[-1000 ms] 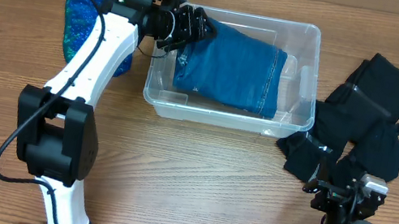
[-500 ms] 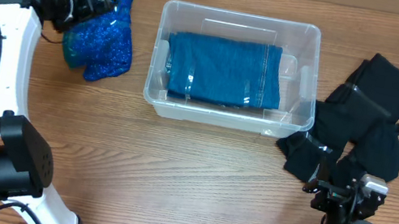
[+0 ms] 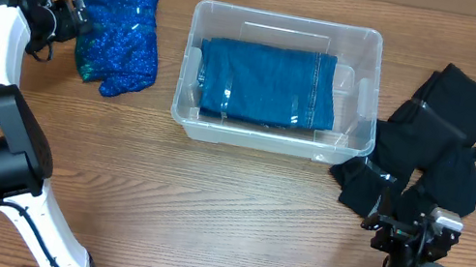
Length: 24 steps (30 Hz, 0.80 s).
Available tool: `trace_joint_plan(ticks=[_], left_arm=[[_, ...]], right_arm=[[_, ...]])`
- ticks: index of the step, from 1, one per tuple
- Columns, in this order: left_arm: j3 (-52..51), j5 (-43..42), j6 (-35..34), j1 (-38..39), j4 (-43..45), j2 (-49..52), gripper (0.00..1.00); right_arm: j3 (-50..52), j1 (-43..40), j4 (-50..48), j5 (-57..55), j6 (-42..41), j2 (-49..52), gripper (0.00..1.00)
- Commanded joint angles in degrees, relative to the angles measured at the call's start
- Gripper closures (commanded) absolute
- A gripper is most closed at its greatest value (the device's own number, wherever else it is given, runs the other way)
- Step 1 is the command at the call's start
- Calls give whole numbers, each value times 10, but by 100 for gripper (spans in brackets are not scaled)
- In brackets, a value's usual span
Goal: Pack container
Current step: 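Move the left gripper to the sparkly blue cloth and grasp it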
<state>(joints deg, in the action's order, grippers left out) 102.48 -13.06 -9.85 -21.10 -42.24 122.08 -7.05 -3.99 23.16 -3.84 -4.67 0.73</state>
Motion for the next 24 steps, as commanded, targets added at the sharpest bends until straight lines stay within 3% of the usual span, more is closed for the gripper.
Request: trace_joint_plan(ticks=[1,7,17,19,20,22,24], left_arm=[[8,-5,19,1,23,22,0],[8,-9,21,0,81,65,0],[8,-188,13,1,165,155,2],[8,-214,4,1,162,168,16],[8,-220,4,1,159,170,28],[8,-232,4,0,145,169,61],[10,-267,4,-1,135,165,85]], right_arm=[[3,3,-3,-3,0,-6,0],[3,3,-3,-3,0,-6,0],[3,3,-3,-3,0,-6,0],[3,3,-3,-3,0,-6,0],[3,3,-3,-3,0,-6,0],[3,3,-3,-3,0,-6,0],[3,3,-3,-3,0,-6,0]])
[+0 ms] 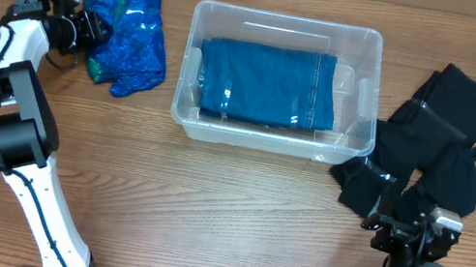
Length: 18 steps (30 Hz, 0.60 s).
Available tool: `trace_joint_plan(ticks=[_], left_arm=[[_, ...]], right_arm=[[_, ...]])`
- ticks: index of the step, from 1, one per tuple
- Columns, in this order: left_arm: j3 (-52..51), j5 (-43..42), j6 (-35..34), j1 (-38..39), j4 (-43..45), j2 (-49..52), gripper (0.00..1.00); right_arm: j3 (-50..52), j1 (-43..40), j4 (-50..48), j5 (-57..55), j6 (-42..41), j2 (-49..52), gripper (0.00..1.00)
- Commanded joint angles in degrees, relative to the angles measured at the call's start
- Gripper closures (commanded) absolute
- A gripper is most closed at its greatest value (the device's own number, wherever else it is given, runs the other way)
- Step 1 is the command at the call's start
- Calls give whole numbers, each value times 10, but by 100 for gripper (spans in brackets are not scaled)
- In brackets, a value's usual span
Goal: Pack container
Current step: 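Move the left gripper to the sparkly blue cloth and grasp it, then carry the blue cloth with the left gripper onto the bin's left side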
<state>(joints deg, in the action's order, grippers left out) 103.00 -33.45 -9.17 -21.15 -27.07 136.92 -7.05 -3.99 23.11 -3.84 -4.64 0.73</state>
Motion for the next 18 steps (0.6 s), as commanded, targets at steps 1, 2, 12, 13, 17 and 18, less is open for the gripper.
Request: trace_joint_plan(ticks=[1,2,12,13,17,18], left_arm=[[11,-91,-2,-3,-30,9,87],[16,-107,-2,-3,-41,0,88],[75,-231,-2,64,-182,-255,96],[75,-231,0,78,-183,-277,96],[75,-176,-41,167,-181,-357,96],[75,-150,-60,193,-180,-362,96]], right_arm=[[3,3,-3,-3,0,-6,0],[3,3,-3,-3,0,-6,0],[3,3,-3,-3,0,-6,0],[3,3,-3,-3,0,-6,0],[3,3,-3,-3,0,-6,0],[3,3,-3,-3,0,-6,0]])
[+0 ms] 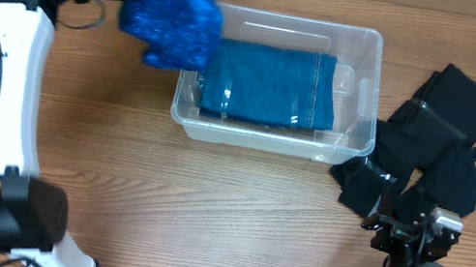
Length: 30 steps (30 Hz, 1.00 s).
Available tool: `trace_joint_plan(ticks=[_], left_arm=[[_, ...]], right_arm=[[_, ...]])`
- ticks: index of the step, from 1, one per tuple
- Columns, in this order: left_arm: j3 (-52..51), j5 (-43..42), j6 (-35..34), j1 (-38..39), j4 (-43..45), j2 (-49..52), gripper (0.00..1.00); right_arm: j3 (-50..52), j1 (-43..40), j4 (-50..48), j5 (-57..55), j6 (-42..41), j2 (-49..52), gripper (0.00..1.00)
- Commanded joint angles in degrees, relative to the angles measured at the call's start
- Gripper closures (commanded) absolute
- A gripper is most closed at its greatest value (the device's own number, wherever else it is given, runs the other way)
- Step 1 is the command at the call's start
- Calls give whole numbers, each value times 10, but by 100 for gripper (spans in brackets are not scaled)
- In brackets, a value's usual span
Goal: Pack container
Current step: 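Carry the blue cloth with the left gripper onto the bin's left side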
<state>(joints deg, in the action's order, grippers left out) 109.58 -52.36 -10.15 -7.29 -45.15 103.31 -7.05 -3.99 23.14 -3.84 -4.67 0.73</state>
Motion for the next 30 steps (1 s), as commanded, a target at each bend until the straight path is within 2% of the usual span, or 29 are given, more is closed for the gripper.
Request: trace_joint_plan(ticks=[1,3,4,6,8,13,18,20,22,23,24,27,28,30], left_arm=[[9,73,-73,85,1,-26,96],[7,160,-109,140,-8,-15,96],[6,240,-154,183,-15,9,96],[-3,272,-212,202,-16,34,96],[-11,268,-236,205,-12,55,96],[-14,178,-165,215,15,132,96],[-14,224,-89,203,17,155,94],[-14,243,-87,195,-12,155,89],[-14,244,-87,189,-52,155,75],[-14,250,-89,188,-79,155,59],[-14,275,-91,188,-110,155,48],[-14,343,-91,188,-164,155,39],[-14,353,-91,188,-176,155,34],[-14,354,-91,186,-191,153,32]], right_arm=[[3,3,-3,-3,0,-6,0],[3,3,-3,-3,0,-6,0],[3,3,-3,-3,0,-6,0],[3,3,-3,-3,0,-6,0],[3,3,-3,-3,0,-6,0],[3,3,-3,-3,0,-6,0],[3,3,-3,-3,0,-6,0],[3,3,-3,-3,0,-6,0],[3,3,-3,-3,0,-6,0],[3,3,-3,-3,0,-6,0],[3,3,-3,-3,0,-6,0],[3,3,-3,-3,0,-6,0],[3,3,-3,-3,0,-6,0],[3,3,-3,-3,0,-6,0]])
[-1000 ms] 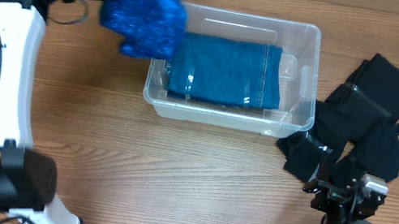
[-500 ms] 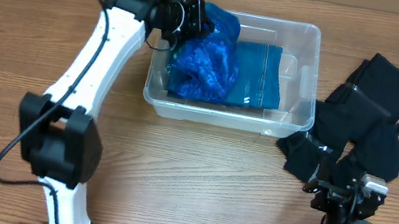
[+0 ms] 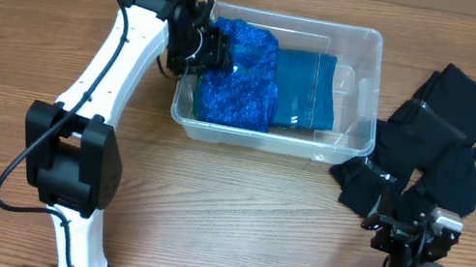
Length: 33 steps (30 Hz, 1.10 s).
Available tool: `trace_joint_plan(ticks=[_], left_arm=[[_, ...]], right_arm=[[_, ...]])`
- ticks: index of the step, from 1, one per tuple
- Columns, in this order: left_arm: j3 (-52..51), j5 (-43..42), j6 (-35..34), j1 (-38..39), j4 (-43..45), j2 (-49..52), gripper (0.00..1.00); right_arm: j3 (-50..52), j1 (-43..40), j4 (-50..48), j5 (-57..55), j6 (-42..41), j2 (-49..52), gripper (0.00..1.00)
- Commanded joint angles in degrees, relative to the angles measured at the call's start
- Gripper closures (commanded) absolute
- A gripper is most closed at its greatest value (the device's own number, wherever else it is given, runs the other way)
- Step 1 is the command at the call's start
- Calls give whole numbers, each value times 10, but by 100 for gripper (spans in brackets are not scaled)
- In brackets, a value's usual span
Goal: Pack container
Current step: 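Carry the blue cloth with the left gripper onto the bin's left side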
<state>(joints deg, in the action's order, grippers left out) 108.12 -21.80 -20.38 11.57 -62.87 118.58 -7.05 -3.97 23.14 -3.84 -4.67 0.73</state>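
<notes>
A clear plastic container (image 3: 357, 125) stands at the middle back of the table with a folded dark-teal garment (image 3: 310, 89) in it. A bright blue speckled garment (image 3: 238, 89) lies inside over the left half of the teal one. My left gripper (image 3: 216, 54) is at the container's left rim, on the top left edge of the blue garment; its fingers are dark and I cannot tell whether they grip it. My right gripper (image 3: 378, 220) rests low at the front right, beside a pile of black clothes (image 3: 432, 148), with its fingertips hard to make out.
The black pile spreads right of the container, from the back right down to the right arm's base. The left arm's white links (image 3: 98, 89) reach from the front left up to the container's left wall. Bare wooden tabletop (image 3: 232, 221) lies in front.
The left gripper went from above the container's back left corner, with the blue garment hanging from it, to the left rim. The blue garment now lies inside on the teal one.
The blue garment first lay on the table left of the container with my left gripper at its left edge. Then the gripper was closer on it. Then it hung lifted at the container's back left corner, and now lies inside. The right arm has stayed still.
</notes>
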Motion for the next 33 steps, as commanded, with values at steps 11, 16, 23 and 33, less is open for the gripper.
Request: trace_joint_plan(ticks=[11,16,23,33], left_arm=[[15,56,43,37,123,-72,34],[15,57,23,53,168,20,65],[15,50,22,52,131,105,63],[146,-50,53,33,48,-2,36]], right_arm=[[3,3,-3,-3,0,-6,0],[3,3,-3,-3,0,-6,0],[3,3,-3,-3,0,-6,0],[3,3,-3,-3,0,-6,0]])
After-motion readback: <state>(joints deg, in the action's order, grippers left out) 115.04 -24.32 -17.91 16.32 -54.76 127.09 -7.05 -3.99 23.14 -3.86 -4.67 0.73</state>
